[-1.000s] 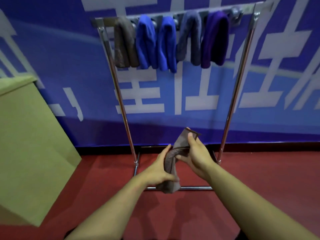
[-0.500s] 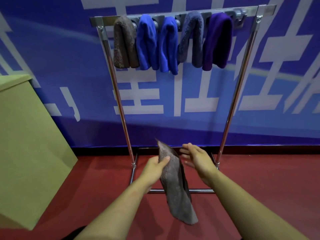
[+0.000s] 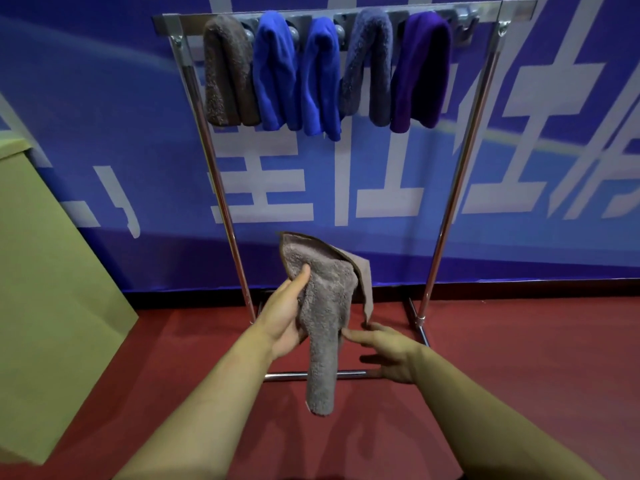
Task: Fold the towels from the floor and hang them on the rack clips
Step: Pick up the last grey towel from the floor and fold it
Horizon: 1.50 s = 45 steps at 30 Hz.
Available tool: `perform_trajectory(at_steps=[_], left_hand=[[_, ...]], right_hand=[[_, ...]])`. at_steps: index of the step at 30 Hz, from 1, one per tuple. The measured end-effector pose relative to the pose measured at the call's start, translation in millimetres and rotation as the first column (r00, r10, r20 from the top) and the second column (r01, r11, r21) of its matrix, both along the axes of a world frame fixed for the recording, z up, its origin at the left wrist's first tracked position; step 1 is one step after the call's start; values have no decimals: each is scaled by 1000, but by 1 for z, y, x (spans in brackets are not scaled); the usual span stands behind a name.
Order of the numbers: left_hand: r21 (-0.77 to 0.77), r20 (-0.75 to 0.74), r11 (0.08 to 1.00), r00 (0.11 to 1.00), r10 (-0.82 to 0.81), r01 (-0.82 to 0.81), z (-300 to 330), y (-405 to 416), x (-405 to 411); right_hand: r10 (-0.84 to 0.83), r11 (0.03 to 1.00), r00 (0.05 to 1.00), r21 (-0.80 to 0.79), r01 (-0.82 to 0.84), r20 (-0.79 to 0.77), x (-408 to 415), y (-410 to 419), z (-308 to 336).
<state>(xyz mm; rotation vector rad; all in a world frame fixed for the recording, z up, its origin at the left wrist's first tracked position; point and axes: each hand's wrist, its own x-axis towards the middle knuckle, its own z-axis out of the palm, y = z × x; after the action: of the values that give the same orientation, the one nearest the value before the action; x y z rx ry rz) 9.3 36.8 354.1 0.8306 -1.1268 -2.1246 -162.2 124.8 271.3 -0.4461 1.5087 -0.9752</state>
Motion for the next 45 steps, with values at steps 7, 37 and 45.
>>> perform_trajectory(at_steps=[7,37,45], left_hand=[[206,-124,971,988,-96,120,10,-8,11],[-386,370,908,875,312,-160,-36,-57,56],[-514,377,824,799,468,-240,-39,-54,53]], right_hand=[[-115,957,963,-233,173,242,10,-11,7],[-291,886,945,-331,325,148,-43,-3,25],[-440,851,879,-398,342,-185,-52,-7,7]])
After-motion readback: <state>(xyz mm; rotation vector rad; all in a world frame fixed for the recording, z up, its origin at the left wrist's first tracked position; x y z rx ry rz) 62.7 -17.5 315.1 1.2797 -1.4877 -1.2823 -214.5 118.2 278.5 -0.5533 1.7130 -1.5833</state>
